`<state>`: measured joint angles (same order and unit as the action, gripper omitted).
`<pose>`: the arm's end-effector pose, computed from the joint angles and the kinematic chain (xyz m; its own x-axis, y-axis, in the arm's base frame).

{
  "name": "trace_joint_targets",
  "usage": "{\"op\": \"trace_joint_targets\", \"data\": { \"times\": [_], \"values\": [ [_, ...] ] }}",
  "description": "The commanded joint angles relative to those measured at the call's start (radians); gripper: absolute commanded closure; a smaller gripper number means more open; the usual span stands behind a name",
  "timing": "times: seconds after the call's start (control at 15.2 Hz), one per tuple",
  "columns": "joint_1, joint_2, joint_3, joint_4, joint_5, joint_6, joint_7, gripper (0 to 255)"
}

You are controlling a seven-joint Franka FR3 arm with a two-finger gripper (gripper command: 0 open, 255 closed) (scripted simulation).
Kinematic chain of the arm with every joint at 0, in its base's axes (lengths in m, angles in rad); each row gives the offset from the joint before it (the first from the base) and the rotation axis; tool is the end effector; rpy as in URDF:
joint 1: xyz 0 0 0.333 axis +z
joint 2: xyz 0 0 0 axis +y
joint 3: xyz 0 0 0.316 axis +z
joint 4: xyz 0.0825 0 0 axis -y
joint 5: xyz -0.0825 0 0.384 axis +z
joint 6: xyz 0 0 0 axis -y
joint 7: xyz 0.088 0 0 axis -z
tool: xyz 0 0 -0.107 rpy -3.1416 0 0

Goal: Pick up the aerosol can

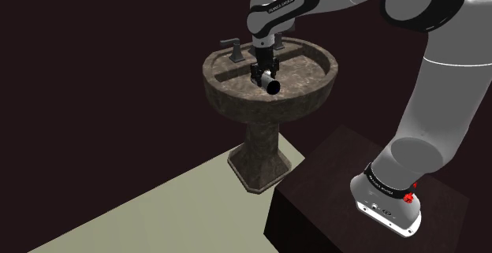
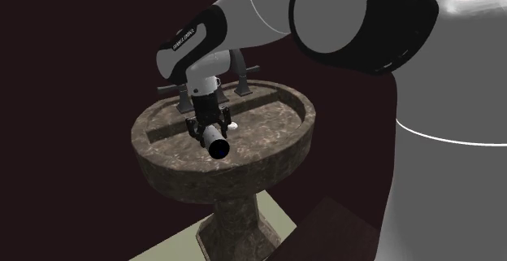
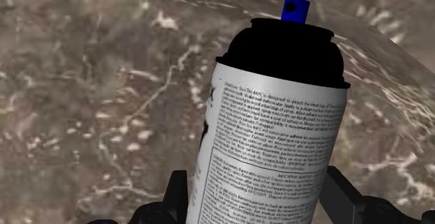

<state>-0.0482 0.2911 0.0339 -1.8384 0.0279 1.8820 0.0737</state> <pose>0.5981 -0.0075 0.3533 0.9644 -0.0949 -0.2468 -0.1018 -0.9947 -0.0152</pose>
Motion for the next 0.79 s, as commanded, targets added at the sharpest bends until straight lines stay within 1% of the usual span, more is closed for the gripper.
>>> {"op": "trace_joint_targets", "data": {
  "times": [0.0, 0.53, 0.73],
  "values": [
    [0.001, 0.0, 0.0, -0.004, 0.0, 0.003, 0.001, 255],
    [0.0, 0.004, 0.0, 0.0, 0.0, 0.003, -0.001, 255],
    [-0.001, -0.012, 0.0, 0.019, 0.0, -0.032, 0.0, 255]
  ]
}}
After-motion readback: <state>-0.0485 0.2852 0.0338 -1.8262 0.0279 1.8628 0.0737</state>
